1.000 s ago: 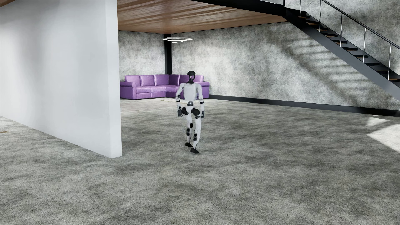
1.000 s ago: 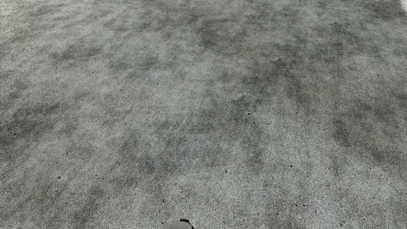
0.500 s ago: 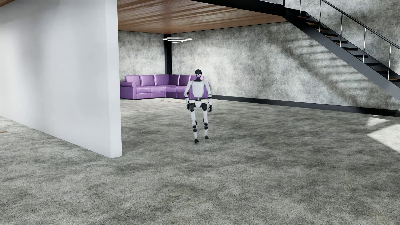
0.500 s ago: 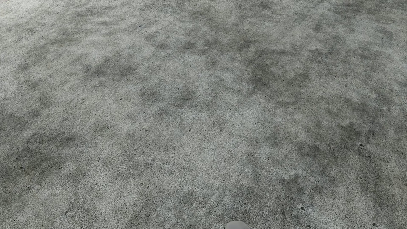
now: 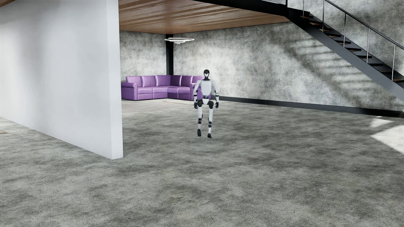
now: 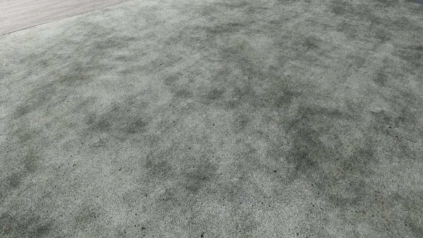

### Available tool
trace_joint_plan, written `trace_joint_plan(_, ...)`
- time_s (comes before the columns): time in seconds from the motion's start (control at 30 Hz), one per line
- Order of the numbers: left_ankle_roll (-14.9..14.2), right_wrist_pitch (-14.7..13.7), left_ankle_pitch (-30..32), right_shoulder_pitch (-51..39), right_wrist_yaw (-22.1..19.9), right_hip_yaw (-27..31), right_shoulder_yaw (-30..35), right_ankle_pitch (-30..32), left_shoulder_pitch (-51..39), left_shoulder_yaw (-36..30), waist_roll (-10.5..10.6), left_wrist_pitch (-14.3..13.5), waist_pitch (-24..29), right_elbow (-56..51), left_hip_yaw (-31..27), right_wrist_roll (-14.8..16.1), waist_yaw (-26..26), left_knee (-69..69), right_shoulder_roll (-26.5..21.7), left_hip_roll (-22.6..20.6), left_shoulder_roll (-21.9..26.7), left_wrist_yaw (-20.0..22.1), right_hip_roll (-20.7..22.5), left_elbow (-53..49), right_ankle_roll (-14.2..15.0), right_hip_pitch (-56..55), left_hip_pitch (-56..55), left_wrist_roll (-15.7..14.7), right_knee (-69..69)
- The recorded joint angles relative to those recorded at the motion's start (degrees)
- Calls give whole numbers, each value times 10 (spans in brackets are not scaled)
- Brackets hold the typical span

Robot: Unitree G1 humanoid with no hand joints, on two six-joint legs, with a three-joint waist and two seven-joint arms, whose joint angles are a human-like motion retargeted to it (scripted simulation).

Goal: Approach the sofa

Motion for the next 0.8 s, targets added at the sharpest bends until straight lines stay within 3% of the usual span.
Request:
trace_joint_plan(0.03,0,0,19,-14,0,0,-12,-5,21,10,-2,0,-2,-28,0,0,26,-124,-5,4,1,0,-5,2,0,37,-25,0,-18)
trace_joint_plan(0.07,0,0,-91,-32,0,0,-15,-13,35,8,-1,0,-6,-47,0,0,43,-240,-11,11,3,0,-5,6,0,64,-40,0,-31)
trace_joint_plan(0.1,0,0,-289,-48,0,0,-25,-17,49,0,5,0,-9,-68,0,0,54,-288,-17,24,4,0,-4,6,0,96,-48,0,-37)
trace_joint_plan(0.13,0,0,-388,-54,0,0,-40,-22,56,4,1,0,-27,-81,0,0,79,-280,-19,36,-3,0,-26,30,0,93,-73,0,-16)
trace_joint_plan(0.17,0,0,-358,-54,0,0,-60,-4,63,8,1,0,-24,-83,0,0,94,-283,-14,42,-8,0,-36,44,0,113,-95,0,-5)
trace_joint_plan(0.23,0,0,-72,-39,0,0,-81,105,72,5,-24,0,-36,-69,0,0,90,-225,0,10,-15,0,-79,62,0,109,-132,0,84)
trace_joint_plan(0.27,0,0,-22,-23,0,0,-78,194,69,-13,-37,0,-32,-44,0,0,63,-164,9,-26,-14,0,-93,67,0,90,-132,0,181)
trace_joint_plan(0.3,0,0,-32,-15,0,0,-74,242,55,-4,-45,0,-25,-20,0,0,49,-142,16,-42,-14,0,-100,71,0,38,-102,0,292)
trace_joint_plan(0.37,0,0,-79,-17,0,0,-21,104,15,15,-41,0,2,24,0,0,15,-173,18,-75,-15,0,-93,50,0,-84,7,0,477)
trace_joint_plan(0.4,0,0,-123,-4,0,0,-6,42,-6,27,-28,0,-1,41,0,0,-18,-203,18,-77,-15,0,-78,40,0,-136,68,0,494)
trace_joint_plan(0.47,0,0,-203,29,0,0,8,-5,-29,60,0,0,8,45,0,0,-96,-263,11,-56,3,0,-53,-53,0,-210,187,0,404)
trace_joint_plan(0.57,0,0,-319,70,0,0,13,-3,-97,114,16,0,-4,51,0,0,-163,-310,3,-26,16,0,-54,-136,0,-262,300,0,66)
trace_joint_plan(0.6,0,0,-347,77,0,0,9,104,-122,136,13,0,-16,63,0,0,-176,-312,7,-27,19,0,-57,-153,0,-268,315,0,-27)
trace_joint_plan(0.63,0,0,-373,86,0,0,10,238,-138,154,10,0,-26,63,0,0,-185,-310,7,-18,22,0,-76,-169,0,-286,337,0,-244)
trace_joint_plan(0.67,0,0,-380,85,0,0,17,176,-155,156,8,0,-21,84,0,0,-191,-304,12,-7,28,0,-83,-177,0,-301,365,0,-283)
trace_joint_plan(0.7,0,0,-367,88,0,0,19,-6,-157,157,6,0,-16,94,0,0,-200,-289,14,5,29,0,-86,-176,0,-330,391,0,-27)
trace_joint_plan(0.77,0,0,-255,90,0,0,23,-78,-133,163,14,0,-32,125,0,0,-206,-181,16,27,16,0,-61,-168,0,-354,389,0,88)
trace_joint_plan(0.8,0,0,-154,84,0,0,43,-103,-114,153,40,0,-21,153,0,0,-193,-75,14,61,0,0,-24,-133,0,-314,370,0,121)
